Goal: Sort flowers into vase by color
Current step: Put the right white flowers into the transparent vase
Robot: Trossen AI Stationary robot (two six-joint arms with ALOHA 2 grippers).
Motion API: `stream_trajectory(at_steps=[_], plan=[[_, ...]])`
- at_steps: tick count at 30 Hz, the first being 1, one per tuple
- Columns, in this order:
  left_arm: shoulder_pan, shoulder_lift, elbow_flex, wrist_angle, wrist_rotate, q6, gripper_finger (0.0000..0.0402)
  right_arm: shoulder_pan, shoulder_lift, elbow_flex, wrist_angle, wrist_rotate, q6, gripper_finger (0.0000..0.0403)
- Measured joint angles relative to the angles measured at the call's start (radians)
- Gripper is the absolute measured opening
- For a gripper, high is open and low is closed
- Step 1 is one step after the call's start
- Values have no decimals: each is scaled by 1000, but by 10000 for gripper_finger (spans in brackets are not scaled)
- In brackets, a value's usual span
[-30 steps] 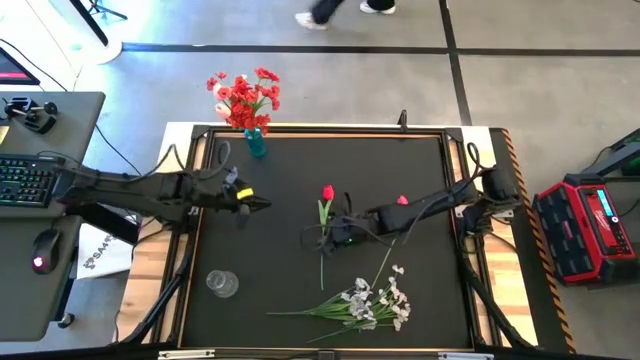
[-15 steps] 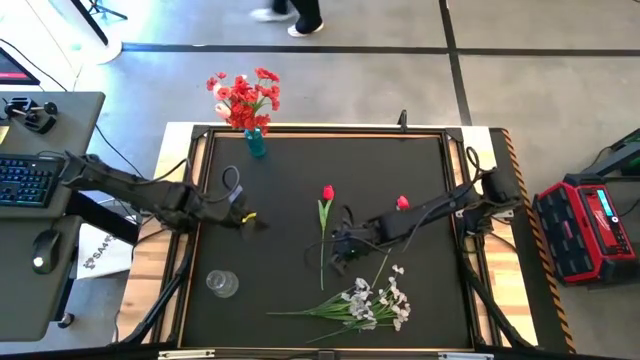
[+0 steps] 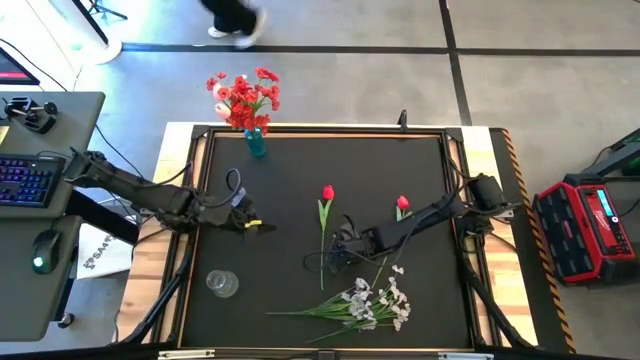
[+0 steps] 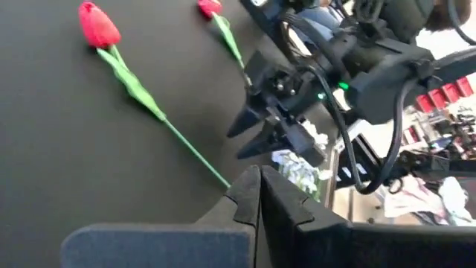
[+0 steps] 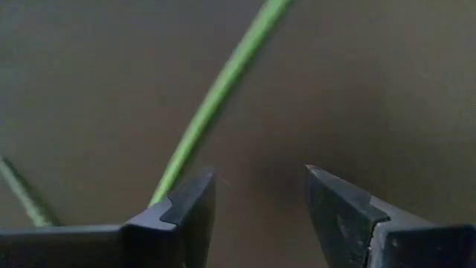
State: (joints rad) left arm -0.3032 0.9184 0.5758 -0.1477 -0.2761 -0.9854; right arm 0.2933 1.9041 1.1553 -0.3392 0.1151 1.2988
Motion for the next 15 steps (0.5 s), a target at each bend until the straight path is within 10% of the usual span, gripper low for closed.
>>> stream_trajectory(at_steps=[15], plan=[[50, 116, 0, 62, 187, 220, 43, 90, -14, 25, -126, -95, 430, 189]])
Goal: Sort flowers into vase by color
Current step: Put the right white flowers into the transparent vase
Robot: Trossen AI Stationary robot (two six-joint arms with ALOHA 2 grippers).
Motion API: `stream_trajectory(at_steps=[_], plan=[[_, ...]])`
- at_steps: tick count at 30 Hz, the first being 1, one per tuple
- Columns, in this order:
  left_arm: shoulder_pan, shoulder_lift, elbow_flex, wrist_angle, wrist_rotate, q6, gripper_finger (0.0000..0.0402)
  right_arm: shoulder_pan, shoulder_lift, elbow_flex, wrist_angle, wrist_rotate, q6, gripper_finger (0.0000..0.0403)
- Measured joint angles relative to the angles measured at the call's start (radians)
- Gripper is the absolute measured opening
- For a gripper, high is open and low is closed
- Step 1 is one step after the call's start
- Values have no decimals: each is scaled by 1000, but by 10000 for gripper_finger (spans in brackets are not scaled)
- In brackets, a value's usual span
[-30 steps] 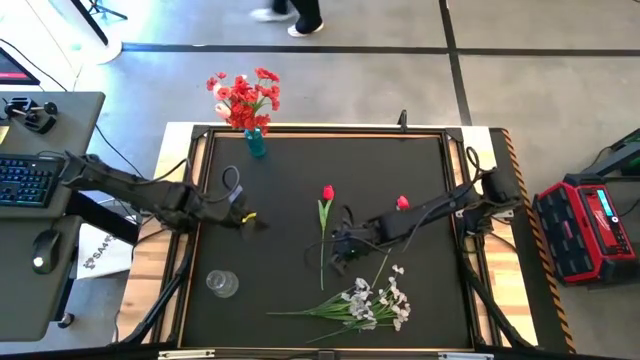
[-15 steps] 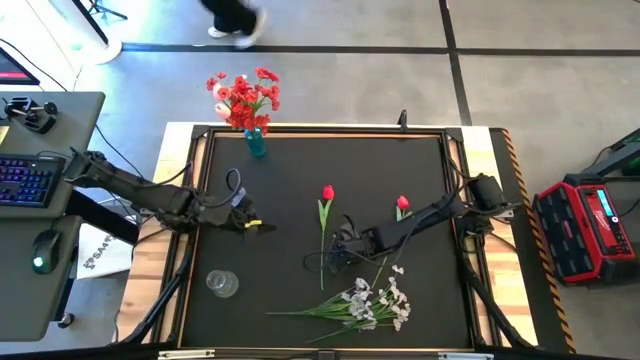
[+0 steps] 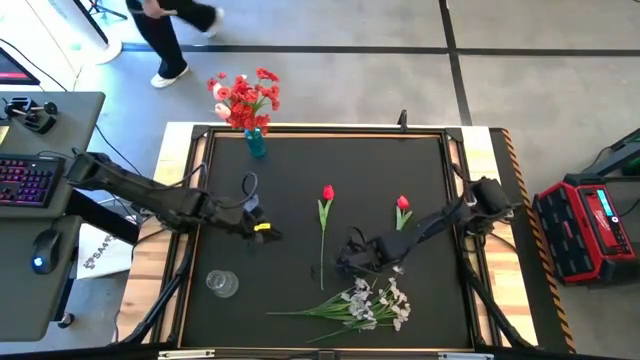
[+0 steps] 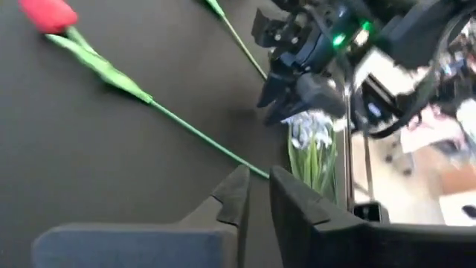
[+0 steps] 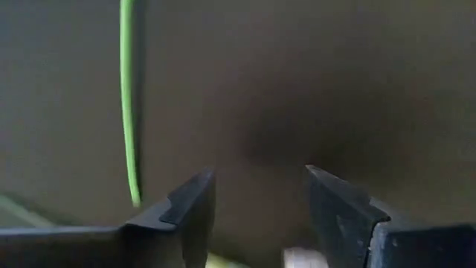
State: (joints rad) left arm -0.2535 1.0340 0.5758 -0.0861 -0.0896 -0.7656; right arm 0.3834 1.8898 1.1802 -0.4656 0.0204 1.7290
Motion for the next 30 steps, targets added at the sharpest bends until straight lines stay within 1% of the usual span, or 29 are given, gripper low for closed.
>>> stream_trajectory(at_steps=[2, 5, 10, 12, 15, 18, 23, 28, 30], plan=[[0, 15, 0, 22, 39, 46, 58, 20, -1, 25, 4, -27, -1, 189], [0, 46, 0, 72, 104, 119, 81, 43, -2, 63, -2, -33, -13, 189], [-7, 135, 0, 133, 164, 227, 114, 48, -3, 107, -49, 8, -28, 189], [-16, 185, 0, 184, 187, 258, 123, 41, -3, 116, -73, 20, -28, 189], [-42, 257, 4, 245, 188, 271, 128, 33, -3, 134, -101, 30, -37, 189], [-74, 325, 38, 241, 173, 285, 129, 30, -3, 163, -146, 29, -72, 189], [-134, 430, 117, 240, 119, 306, 129, 21, -3, 236, -336, 30, -169, 189], [-178, 532, 217, 242, 90, 307, 129, -3, -3, 326, -608, 35, -287, 189], [-195, 572, 251, 232, 73, 306, 129, -13, -3, 358, -704, 58, -337, 189]])
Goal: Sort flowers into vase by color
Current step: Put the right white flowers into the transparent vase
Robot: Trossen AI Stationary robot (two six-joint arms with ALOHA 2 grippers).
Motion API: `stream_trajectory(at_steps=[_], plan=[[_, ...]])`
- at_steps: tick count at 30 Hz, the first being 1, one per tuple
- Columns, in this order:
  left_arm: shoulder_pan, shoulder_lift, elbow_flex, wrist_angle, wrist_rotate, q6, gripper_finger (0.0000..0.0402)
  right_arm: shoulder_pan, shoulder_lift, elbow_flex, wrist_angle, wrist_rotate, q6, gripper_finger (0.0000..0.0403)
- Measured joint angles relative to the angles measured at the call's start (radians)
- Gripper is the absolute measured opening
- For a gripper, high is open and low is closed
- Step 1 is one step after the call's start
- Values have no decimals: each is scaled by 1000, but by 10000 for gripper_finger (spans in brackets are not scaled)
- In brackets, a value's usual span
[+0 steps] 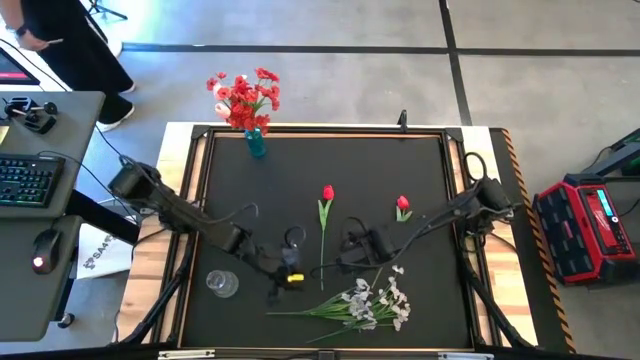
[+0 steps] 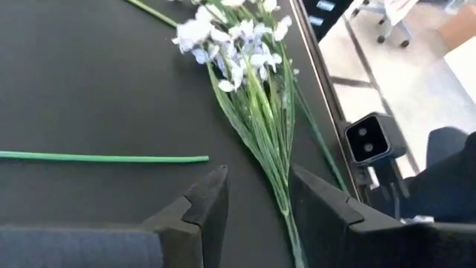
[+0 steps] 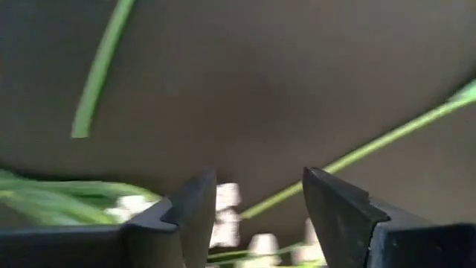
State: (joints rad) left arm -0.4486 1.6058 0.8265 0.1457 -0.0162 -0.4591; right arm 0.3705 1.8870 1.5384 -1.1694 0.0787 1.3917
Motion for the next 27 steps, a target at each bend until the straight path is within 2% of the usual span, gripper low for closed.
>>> stream_trajectory(at_steps=[5, 11, 20, 27], plan=[[-38, 109, 91, -21, -19, 0, 129, -19, 0, 53, -160, 71, -88, 189], [-52, 211, 173, -46, -21, -54, 129, -37, -1, 32, -311, 89, -64, 189], [-72, 331, 300, -129, -18, -10, 129, -36, -2, 3, -314, 68, -92, 189], [-83, 400, 330, -140, -6, -19, 129, -40, -3, 1, -295, 84, -118, 189]])
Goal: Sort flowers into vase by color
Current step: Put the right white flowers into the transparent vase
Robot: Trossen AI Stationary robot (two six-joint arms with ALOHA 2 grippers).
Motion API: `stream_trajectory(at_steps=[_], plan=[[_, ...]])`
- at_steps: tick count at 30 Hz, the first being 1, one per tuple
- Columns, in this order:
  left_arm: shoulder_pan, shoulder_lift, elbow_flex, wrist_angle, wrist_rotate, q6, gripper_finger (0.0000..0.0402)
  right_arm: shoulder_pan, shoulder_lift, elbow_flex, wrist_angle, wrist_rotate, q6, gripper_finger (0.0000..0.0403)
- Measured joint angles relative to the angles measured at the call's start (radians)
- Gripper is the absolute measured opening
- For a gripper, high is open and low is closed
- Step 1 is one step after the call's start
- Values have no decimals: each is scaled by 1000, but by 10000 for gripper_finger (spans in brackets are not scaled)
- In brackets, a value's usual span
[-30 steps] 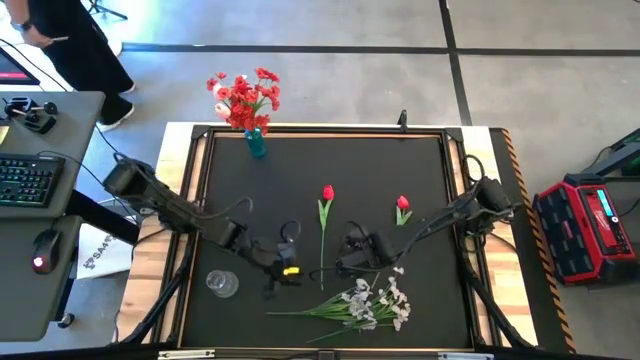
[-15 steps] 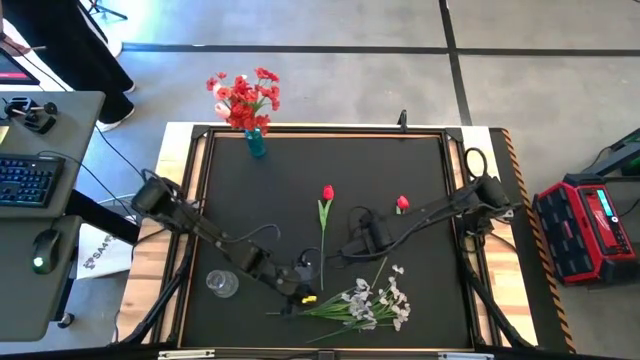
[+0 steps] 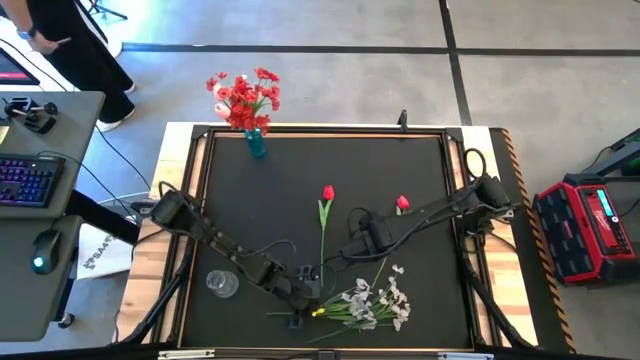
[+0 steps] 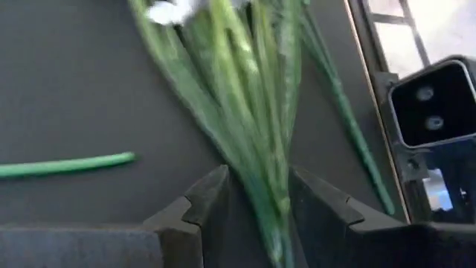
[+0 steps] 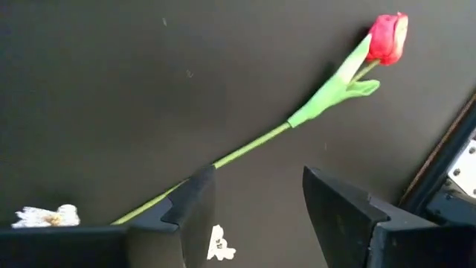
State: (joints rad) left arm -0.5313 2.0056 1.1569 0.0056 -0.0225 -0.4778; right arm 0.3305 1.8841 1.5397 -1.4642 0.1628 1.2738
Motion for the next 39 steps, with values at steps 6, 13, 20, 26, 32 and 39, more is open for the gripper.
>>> stream_trajectory(at_steps=[6, 13, 20, 26, 32, 39], plan=[[-9, 32, 5, -8, -6, -14, 129, -4, 0, -18, 13, 2, -25, 189], [-9, 46, 7, -30, -48, -36, 98, -4, -1, -17, 15, 13, -17, 189], [4, 24, 4, -48, -55, -42, 16, 9, -1, -17, -1, 1, 26, 189], [37, -37, 1, -101, -63, -47, 13, 35, -1, -17, -59, -10, 98, 189], [104, -167, 1, -187, -147, -54, 8, 87, -30, -17, -99, -38, 215, 189], [192, -327, 1, -248, -278, -48, 7, 169, -134, -17, -25, -36, 326, 189]])
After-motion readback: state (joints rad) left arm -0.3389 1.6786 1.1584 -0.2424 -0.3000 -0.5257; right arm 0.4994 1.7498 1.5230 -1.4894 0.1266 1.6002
